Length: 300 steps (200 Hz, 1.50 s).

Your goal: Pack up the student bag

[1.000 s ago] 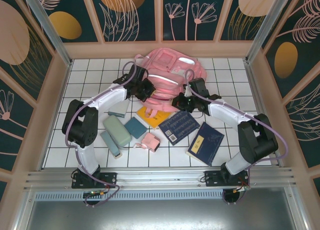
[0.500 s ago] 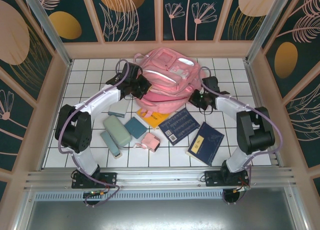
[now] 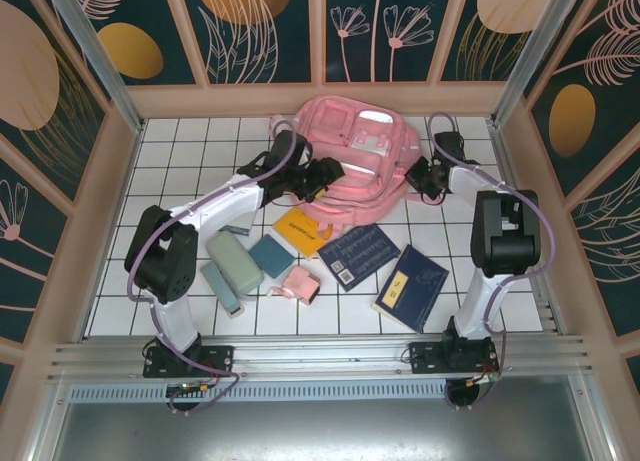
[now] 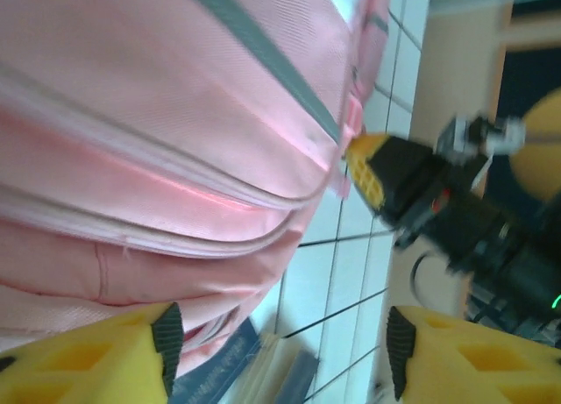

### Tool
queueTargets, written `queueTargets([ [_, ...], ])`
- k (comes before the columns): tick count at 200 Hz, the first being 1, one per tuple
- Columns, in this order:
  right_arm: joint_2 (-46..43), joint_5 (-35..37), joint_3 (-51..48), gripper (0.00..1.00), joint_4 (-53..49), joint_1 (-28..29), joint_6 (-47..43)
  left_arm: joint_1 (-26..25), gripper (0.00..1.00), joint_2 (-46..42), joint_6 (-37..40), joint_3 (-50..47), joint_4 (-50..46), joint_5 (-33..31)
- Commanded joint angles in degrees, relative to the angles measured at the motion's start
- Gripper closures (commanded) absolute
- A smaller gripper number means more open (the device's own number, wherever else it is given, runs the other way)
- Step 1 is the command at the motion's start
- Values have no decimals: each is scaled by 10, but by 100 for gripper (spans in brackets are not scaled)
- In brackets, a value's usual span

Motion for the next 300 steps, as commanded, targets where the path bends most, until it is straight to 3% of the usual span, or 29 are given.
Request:
queueTargets([
  [1,20,15,20,100,-28,-40,-11,-4,27,-29,235,66,-39,0],
  [20,32,20,40,100,-41,-60,-24,-3,14,-64,397,84,-67,-35],
  [44,45,15,66,100,-52,-75,-48,-4,13,-80,550,67,-51,-126],
  [52,48,12,74,95,-56,-77,-59,-6,12,-91,607,45,-28,-134],
  [73,48,21,86,56,-73,-74,-72,-13,9,-67,694,21,8,-179],
  [91,22,41,67,31,-71,-67,-67,-14,9,-18,728,64,-12,-182],
  [97,11,54,60,28,-73,-64,-64,-15,9,-5,742,77,-18,-175],
  [131,-75,108,4,26,-60,-58,-26,-26,9,55,879,125,-60,-143],
  [150,-123,98,-46,27,-34,-54,-13,-43,8,101,978,153,-102,-166],
  [194,-210,103,-133,28,-22,-39,-23,-43,9,75,1058,131,-120,-43],
  [216,-246,94,-171,28,-12,-37,-25,-48,8,62,1077,131,-143,-19],
  [265,-276,54,-208,29,4,-28,-26,-63,14,118,1117,155,-163,-108],
  [300,-285,29,-236,30,26,-26,-21,-69,20,137,1103,132,-82,-175],
])
